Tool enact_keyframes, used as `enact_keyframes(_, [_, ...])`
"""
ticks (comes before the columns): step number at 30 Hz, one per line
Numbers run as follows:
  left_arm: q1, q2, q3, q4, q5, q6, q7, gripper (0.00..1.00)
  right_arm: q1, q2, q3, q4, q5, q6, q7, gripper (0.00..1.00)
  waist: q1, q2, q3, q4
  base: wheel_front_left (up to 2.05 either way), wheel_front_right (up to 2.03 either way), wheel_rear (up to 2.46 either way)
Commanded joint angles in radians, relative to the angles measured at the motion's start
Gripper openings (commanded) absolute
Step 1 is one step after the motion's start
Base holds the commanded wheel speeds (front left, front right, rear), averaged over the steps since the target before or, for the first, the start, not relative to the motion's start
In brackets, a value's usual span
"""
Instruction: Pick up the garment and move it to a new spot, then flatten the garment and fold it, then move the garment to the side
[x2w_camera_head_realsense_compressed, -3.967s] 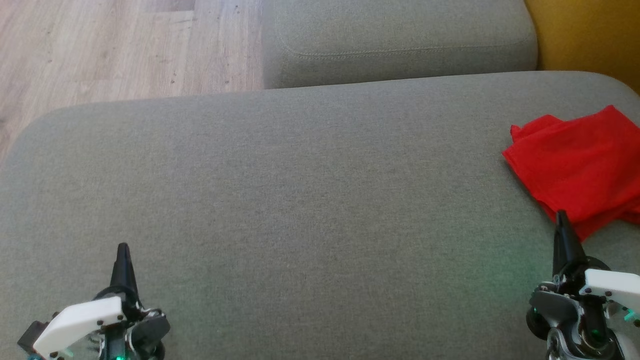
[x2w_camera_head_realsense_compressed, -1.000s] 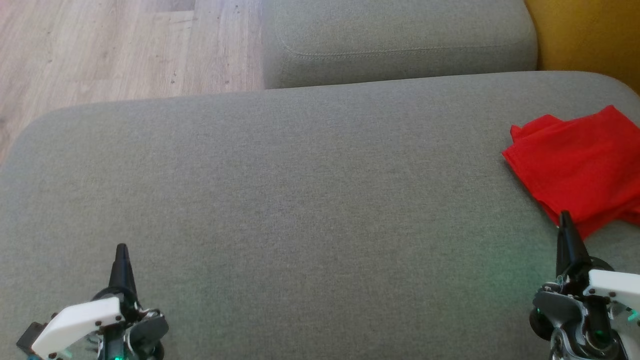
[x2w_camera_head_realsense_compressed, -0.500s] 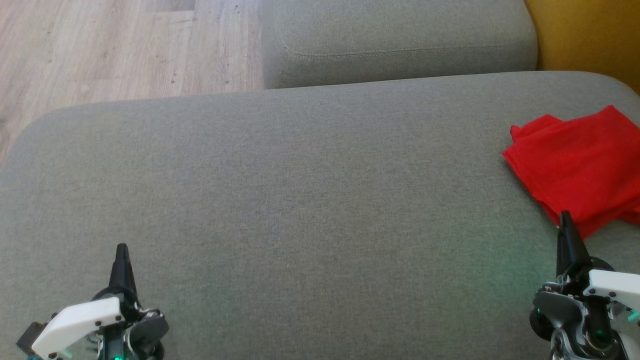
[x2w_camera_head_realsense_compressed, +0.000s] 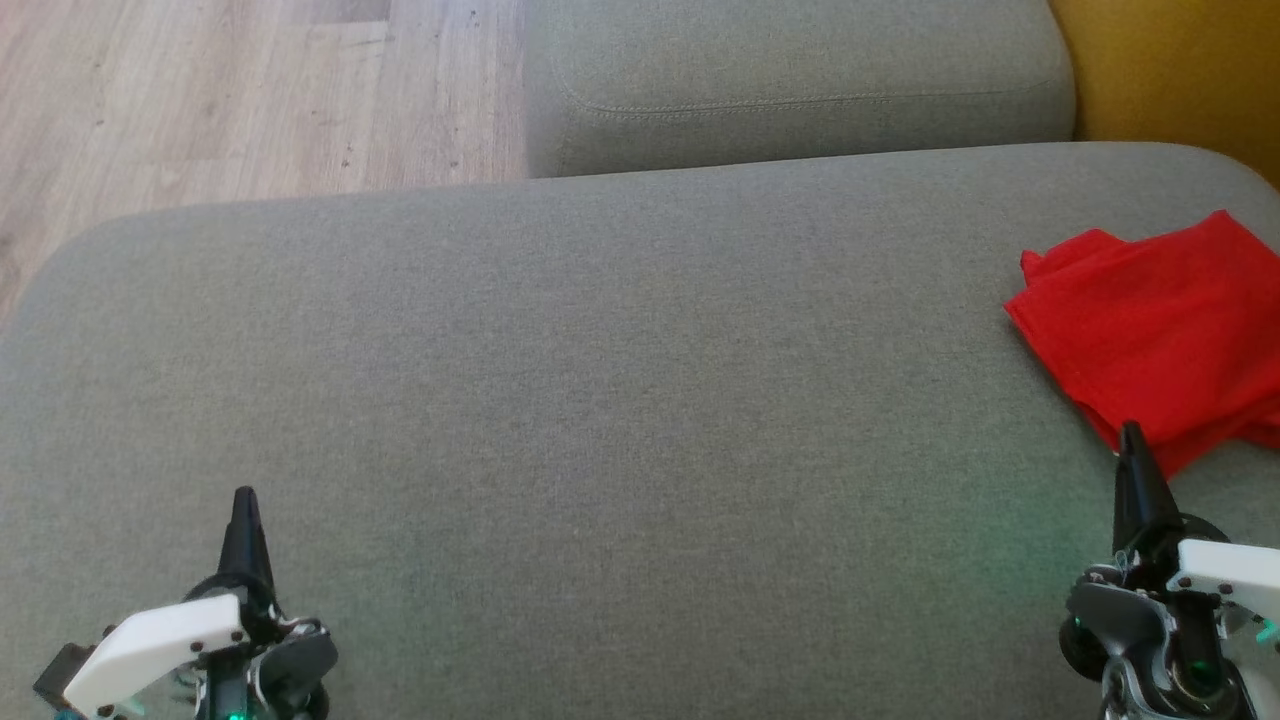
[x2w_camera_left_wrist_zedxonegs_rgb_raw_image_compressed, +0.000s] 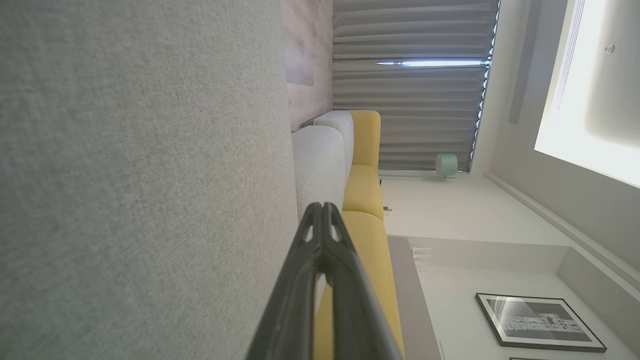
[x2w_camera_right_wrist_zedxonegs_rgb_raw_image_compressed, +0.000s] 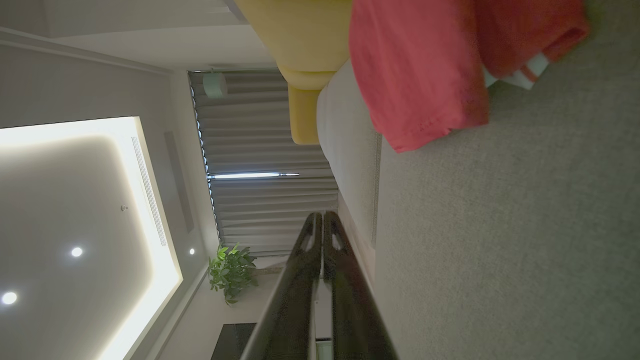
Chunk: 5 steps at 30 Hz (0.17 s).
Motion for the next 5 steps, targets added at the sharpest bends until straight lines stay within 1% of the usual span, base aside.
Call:
enact_keyframes(1, [-0.05, 0.005, 0.038, -0.028, 0.012, -0.007, 0.003, 0.0, -0.052, -0.006, 0.02, -0.031, -0.007, 0.007, 0.008, 0.0, 0.0, 0.0, 0.0, 0.0, 0.0, 0.0, 0.0])
enact_keyframes(5, [-0.051, 0.005, 0.039, -0.028, 0.013, -0.007, 0.004, 0.0, -0.052, -0.006, 0.019, -0.031, -0.007, 0.007, 0.008, 0.0, 0.0, 0.0, 0.0, 0.0, 0.0, 0.0, 0.0])
